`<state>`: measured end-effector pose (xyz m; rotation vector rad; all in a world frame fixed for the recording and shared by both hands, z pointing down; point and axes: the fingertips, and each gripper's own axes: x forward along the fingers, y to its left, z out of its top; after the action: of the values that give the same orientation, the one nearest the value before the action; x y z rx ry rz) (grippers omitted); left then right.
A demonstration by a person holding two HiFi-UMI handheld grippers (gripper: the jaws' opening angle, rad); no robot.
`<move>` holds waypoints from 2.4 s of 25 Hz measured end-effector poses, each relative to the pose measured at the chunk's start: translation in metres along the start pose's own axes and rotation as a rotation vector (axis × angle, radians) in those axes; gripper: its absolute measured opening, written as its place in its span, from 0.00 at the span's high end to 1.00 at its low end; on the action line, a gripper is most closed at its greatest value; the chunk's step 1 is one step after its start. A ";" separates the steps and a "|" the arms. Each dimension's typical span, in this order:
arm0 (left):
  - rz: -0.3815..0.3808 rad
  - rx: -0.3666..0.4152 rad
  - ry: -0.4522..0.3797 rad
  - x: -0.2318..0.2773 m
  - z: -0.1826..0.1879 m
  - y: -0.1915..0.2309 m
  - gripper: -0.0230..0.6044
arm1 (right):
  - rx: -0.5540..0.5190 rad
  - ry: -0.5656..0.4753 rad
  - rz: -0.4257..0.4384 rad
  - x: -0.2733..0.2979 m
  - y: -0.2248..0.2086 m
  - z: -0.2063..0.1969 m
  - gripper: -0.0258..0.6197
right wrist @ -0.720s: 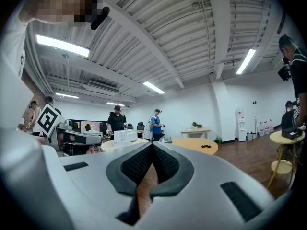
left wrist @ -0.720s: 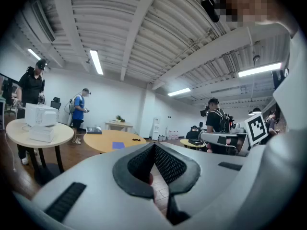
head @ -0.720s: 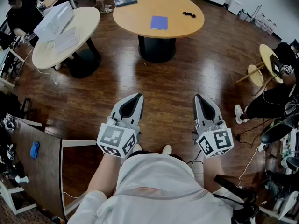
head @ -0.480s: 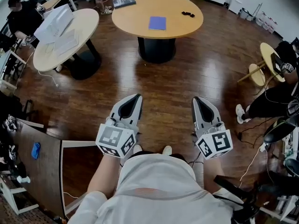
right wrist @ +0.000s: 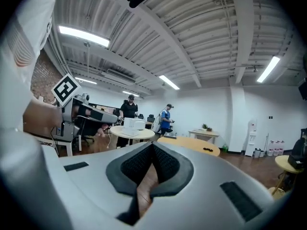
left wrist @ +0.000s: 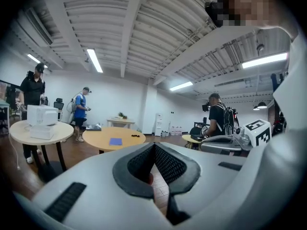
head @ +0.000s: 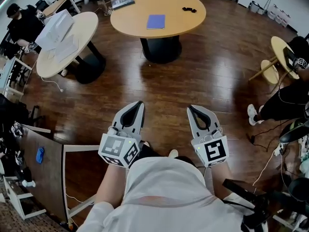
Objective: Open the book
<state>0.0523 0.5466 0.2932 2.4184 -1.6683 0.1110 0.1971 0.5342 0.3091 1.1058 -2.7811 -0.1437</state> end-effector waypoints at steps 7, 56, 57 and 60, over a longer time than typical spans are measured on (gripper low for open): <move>0.006 -0.017 -0.004 0.024 -0.004 0.002 0.95 | 0.020 0.016 0.015 0.007 -0.017 -0.015 0.97; -0.039 -0.119 -0.009 0.275 0.050 0.288 0.95 | 0.097 0.056 -0.084 0.361 -0.181 0.011 0.97; -0.037 -0.115 -0.010 0.288 0.053 0.291 0.95 | 0.099 0.053 -0.082 0.367 -0.192 0.010 0.97; -0.038 -0.112 -0.007 0.329 0.061 0.292 0.95 | 0.111 0.060 -0.082 0.385 -0.228 0.000 0.97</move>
<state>-0.1045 0.1328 0.3273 2.3691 -1.5859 0.0038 0.0748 0.1041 0.3150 1.2297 -2.7208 0.0355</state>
